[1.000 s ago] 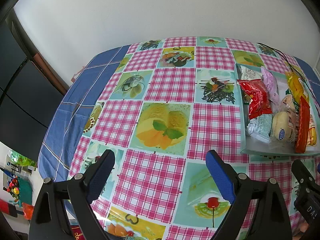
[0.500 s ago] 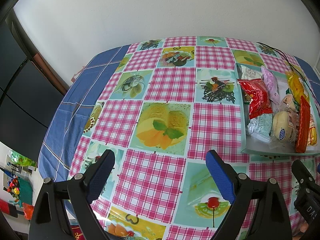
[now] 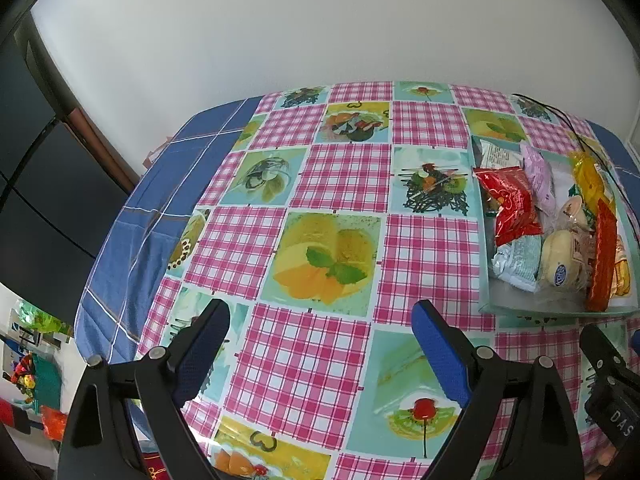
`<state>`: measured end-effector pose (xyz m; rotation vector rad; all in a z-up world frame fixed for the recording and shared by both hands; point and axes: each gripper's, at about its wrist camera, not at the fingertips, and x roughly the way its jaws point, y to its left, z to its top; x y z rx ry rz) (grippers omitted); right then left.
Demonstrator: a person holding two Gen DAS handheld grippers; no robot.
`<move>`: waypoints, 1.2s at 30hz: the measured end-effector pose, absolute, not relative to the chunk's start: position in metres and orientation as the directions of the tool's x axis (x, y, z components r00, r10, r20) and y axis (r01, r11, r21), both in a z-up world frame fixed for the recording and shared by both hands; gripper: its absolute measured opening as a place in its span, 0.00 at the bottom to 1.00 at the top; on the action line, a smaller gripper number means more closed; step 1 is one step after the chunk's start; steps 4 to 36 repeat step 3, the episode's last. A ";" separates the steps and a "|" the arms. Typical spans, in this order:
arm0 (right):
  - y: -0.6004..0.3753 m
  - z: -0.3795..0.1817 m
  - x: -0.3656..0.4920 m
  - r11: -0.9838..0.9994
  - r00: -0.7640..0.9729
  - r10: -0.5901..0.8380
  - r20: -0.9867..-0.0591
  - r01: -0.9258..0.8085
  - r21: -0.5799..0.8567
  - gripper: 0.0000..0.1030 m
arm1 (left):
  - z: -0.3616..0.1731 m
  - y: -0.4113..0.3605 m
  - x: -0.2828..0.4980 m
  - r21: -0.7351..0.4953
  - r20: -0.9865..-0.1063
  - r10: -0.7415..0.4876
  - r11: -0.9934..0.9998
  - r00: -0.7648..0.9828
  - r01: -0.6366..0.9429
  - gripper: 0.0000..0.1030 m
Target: Organize snacks
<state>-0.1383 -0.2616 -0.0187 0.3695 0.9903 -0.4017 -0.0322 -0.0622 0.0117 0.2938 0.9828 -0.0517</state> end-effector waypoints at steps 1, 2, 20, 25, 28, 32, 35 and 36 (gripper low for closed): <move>-0.262 -0.019 -0.138 0.866 0.486 -0.157 -0.859 0.487 0.117 1.00 | 0.012 -0.063 -0.032 0.219 -0.828 0.087 0.960 0.554 0.176 0.90; -0.262 -0.019 -0.138 0.865 0.486 -0.158 -0.860 0.488 0.117 1.00 | 0.011 -0.062 -0.031 0.216 -0.832 0.086 0.960 0.549 0.176 0.90; -0.262 -0.019 -0.139 0.865 0.486 -0.158 -0.860 0.488 0.117 1.00 | 0.010 -0.062 -0.031 0.214 -0.834 0.086 0.961 0.544 0.176 0.90; -0.262 -0.019 -0.139 0.865 0.486 -0.158 -0.860 0.488 0.117 1.00 | 0.010 -0.062 -0.031 0.214 -0.834 0.086 0.961 0.544 0.176 0.90; -0.262 -0.019 -0.139 0.865 0.486 -0.158 -0.860 0.488 0.117 1.00 | 0.010 -0.062 -0.031 0.214 -0.834 0.086 0.961 0.544 0.176 0.90; -0.262 -0.019 -0.139 0.865 0.486 -0.158 -0.860 0.488 0.117 1.00 | 0.010 -0.062 -0.031 0.214 -0.834 0.086 0.961 0.544 0.176 0.90; -0.262 -0.019 -0.139 0.865 0.486 -0.158 -0.860 0.488 0.117 1.00 | 0.010 -0.062 -0.031 0.214 -0.834 0.086 0.961 0.544 0.176 0.90; -0.262 -0.019 -0.139 0.865 0.486 -0.158 -0.860 0.488 0.117 1.00 | 0.010 -0.062 -0.031 0.214 -0.834 0.086 0.961 0.544 0.176 0.90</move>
